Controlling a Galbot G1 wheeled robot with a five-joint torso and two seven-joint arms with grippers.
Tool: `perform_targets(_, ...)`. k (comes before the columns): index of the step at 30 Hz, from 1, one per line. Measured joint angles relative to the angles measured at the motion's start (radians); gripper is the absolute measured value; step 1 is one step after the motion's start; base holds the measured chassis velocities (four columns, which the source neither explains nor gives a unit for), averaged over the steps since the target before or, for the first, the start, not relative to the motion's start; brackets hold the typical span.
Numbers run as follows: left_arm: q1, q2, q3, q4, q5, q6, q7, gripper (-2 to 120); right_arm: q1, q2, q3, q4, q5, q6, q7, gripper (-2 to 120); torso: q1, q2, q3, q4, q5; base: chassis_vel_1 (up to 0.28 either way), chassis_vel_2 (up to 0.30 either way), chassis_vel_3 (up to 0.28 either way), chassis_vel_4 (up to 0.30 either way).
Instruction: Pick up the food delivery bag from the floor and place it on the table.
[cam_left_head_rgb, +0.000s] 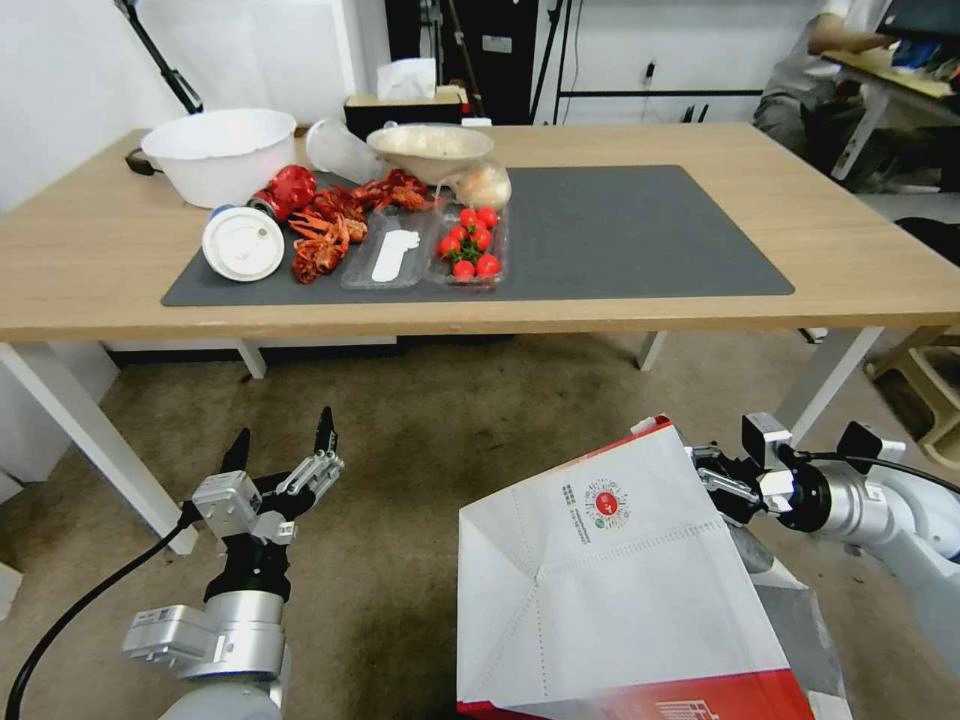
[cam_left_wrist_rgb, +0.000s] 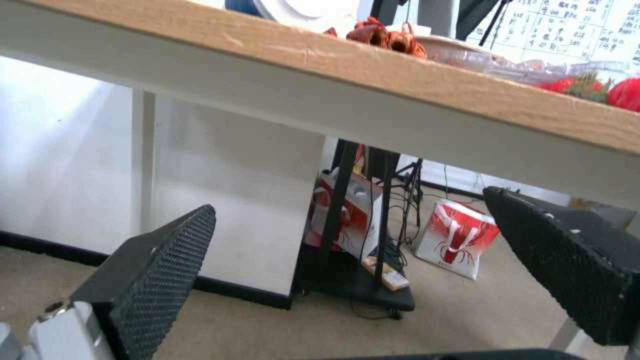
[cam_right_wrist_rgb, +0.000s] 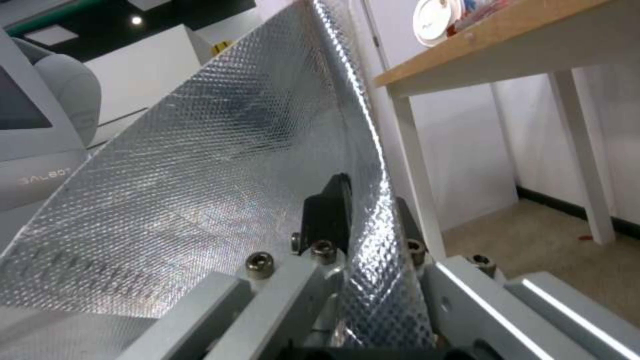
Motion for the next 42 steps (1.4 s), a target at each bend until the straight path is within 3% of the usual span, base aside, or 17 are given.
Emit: perform_targets(42, 0.015, -0.004, -0.001, -0.025, 0.006, -0.003, -0.001, 100, -0.024, -0.012, 0.018, 0.036, 0.011, 0.001, 0.002, 0, 0.064, 0.172, 0.108, 0.0000, 0.0000, 0.000, 0.000, 0.000, 0.000)
